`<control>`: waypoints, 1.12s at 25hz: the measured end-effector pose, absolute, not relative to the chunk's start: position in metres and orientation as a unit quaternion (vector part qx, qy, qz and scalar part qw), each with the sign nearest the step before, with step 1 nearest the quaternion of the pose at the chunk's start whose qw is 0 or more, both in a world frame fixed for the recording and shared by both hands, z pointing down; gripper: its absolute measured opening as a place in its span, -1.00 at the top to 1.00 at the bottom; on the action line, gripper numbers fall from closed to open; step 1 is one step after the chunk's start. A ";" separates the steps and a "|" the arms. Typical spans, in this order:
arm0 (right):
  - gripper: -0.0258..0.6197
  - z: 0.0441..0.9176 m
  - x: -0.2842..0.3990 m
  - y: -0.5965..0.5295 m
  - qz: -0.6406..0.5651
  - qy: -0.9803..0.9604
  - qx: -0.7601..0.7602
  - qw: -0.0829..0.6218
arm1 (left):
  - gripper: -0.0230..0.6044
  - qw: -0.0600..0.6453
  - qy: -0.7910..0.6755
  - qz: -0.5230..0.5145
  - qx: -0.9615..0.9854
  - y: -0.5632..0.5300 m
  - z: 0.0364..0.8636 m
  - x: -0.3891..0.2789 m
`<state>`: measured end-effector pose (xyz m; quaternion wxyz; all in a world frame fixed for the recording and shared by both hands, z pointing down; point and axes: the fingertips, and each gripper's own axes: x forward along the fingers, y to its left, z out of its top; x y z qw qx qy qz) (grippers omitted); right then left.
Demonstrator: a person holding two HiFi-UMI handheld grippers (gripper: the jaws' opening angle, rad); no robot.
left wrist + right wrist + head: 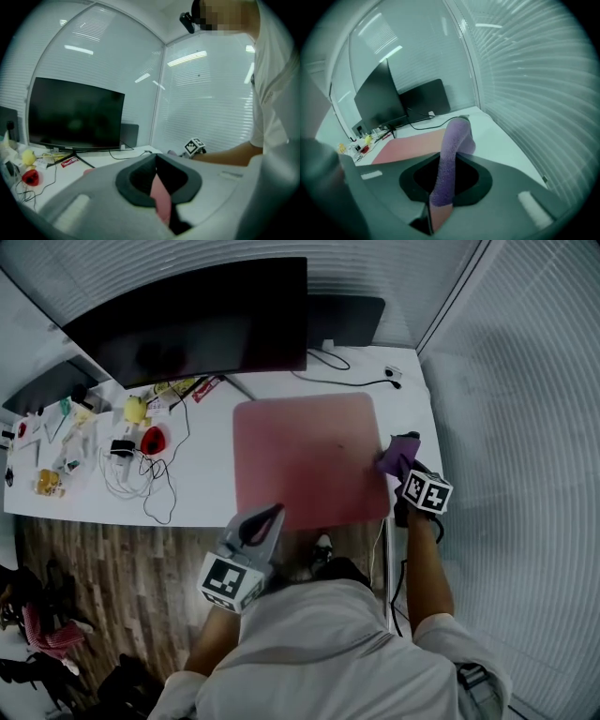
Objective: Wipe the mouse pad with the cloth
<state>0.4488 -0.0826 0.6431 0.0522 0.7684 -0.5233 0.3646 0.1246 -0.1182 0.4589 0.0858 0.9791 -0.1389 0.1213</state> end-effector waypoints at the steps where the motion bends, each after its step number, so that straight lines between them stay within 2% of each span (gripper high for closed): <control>1: 0.75 0.635 0.432 -0.089 0.358 -0.536 0.763 0.050 | 0.92 0.088 -0.145 0.120 0.978 -0.122 0.459 0.112; 8: 0.75 0.593 0.257 -0.159 0.373 -0.635 0.677 0.006 | 0.92 0.102 -0.185 0.116 0.971 -0.140 0.458 0.005; 14: 0.75 0.586 0.086 -0.223 0.378 -0.724 0.577 0.023 | 0.92 0.106 -0.228 0.113 0.961 -0.157 0.457 -0.091; 18: 0.75 0.595 -0.002 -0.253 0.370 -0.760 0.533 0.038 | 0.92 0.110 -0.253 0.112 0.955 -0.163 0.462 -0.146; 23: 0.75 0.630 -0.060 -0.275 0.383 -0.759 0.523 0.059 | 0.92 0.120 -0.266 0.111 0.950 -0.167 0.470 -0.187; 28: 0.75 0.671 -0.056 -0.269 0.402 -0.738 0.532 0.103 | 0.92 0.122 -0.262 0.107 0.951 -0.166 0.473 -0.188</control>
